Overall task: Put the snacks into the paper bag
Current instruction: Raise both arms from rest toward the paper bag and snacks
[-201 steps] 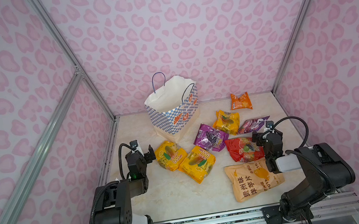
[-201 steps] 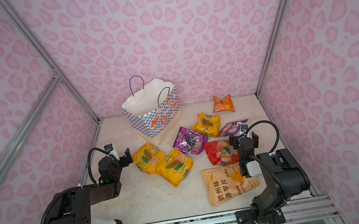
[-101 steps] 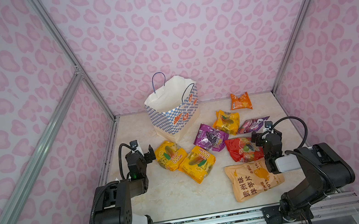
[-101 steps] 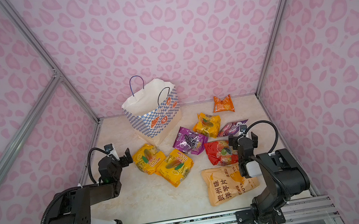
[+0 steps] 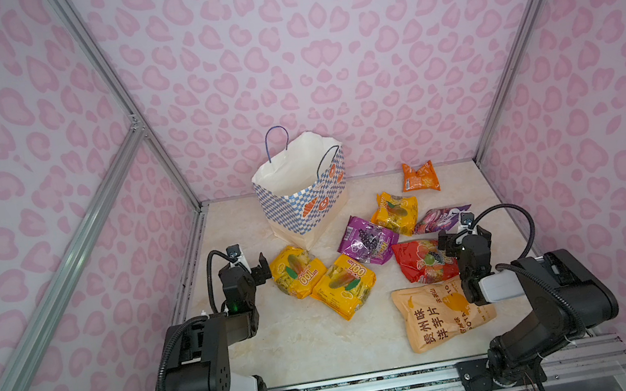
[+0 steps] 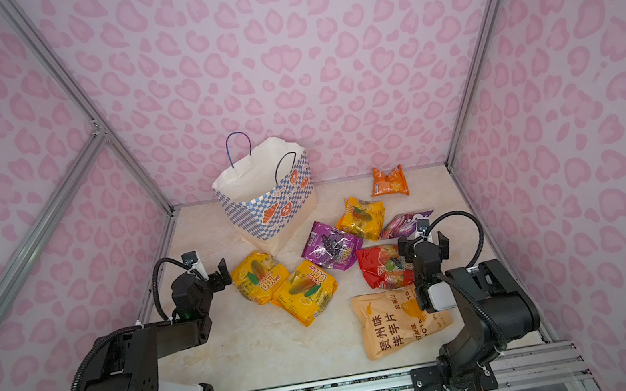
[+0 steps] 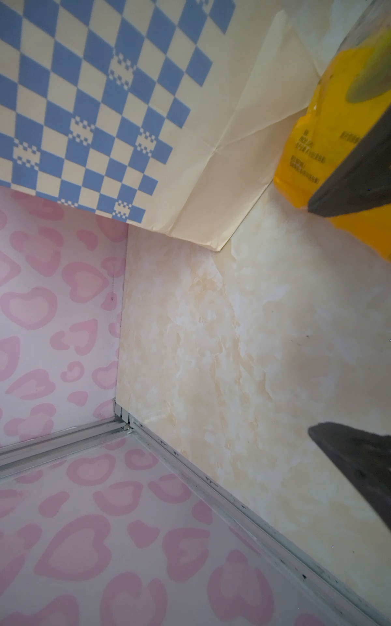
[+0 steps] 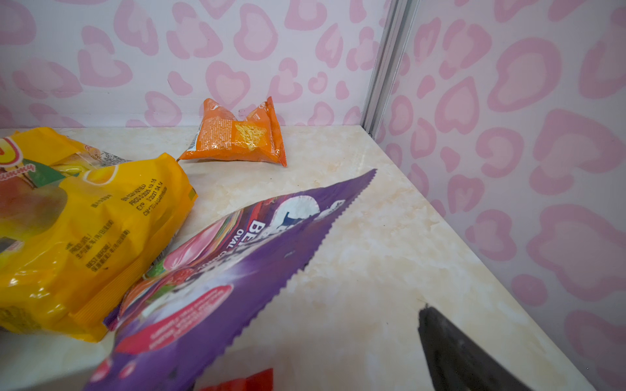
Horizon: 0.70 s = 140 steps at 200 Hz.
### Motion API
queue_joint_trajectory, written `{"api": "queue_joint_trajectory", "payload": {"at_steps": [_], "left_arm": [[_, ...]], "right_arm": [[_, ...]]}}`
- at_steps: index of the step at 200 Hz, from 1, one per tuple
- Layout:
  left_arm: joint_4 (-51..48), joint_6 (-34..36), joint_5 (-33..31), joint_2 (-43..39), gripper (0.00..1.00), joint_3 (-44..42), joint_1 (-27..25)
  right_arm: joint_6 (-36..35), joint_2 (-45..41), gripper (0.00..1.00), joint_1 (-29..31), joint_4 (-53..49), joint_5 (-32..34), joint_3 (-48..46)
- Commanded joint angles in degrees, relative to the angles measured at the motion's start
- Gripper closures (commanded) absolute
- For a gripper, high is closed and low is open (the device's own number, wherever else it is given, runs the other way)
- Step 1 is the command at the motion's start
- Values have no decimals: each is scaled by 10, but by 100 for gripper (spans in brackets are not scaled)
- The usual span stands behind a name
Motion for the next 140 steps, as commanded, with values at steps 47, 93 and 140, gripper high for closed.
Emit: {"api": "queue_joint_trajectory", "payload": {"at_steps": [47,93,140], "left_arm": [[19,-6,31,-4,3,-1,16],[-198,-36,-43,-120,3,77,7],[-716,-329,-10,-172,3,358,19]], "right_arm": [[21,1,0,-18,3,-9,6],[4,-81,0,9,-37,54,-7],[314,-262,0,6,-369,220,82]]}}
